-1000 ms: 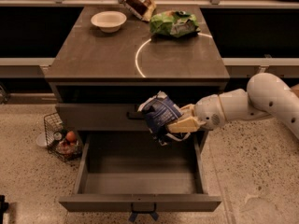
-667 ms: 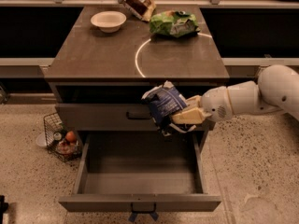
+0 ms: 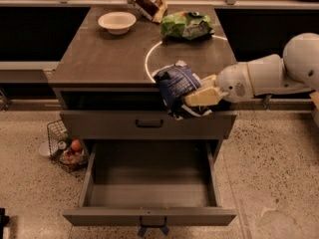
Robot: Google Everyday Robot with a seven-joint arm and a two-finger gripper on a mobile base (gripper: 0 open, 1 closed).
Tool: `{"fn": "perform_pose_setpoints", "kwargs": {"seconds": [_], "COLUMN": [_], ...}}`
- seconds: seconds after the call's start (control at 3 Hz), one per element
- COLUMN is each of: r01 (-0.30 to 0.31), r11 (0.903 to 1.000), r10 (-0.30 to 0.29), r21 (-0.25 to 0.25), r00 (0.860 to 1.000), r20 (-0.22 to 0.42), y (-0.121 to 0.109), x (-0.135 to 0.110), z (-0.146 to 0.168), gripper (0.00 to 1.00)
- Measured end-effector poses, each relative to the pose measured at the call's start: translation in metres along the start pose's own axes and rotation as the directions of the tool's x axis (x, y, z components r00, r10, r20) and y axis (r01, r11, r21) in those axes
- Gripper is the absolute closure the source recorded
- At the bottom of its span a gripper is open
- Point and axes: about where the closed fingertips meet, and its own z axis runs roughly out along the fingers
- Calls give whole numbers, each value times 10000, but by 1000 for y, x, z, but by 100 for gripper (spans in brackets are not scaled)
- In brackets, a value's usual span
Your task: Pick blue chip bag from middle drawer and place on counter
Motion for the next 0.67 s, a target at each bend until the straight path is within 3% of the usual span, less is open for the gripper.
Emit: {"fn": "perform_pose_setpoints", "kwargs": {"seconds": [0.67], "r01": [867], "r11": [9960], "r10": [-874], "r21": [223], "r00": [9957], "r20": [314], "y": [-58], "x": [-71], "z": [25], "gripper": [100]}}
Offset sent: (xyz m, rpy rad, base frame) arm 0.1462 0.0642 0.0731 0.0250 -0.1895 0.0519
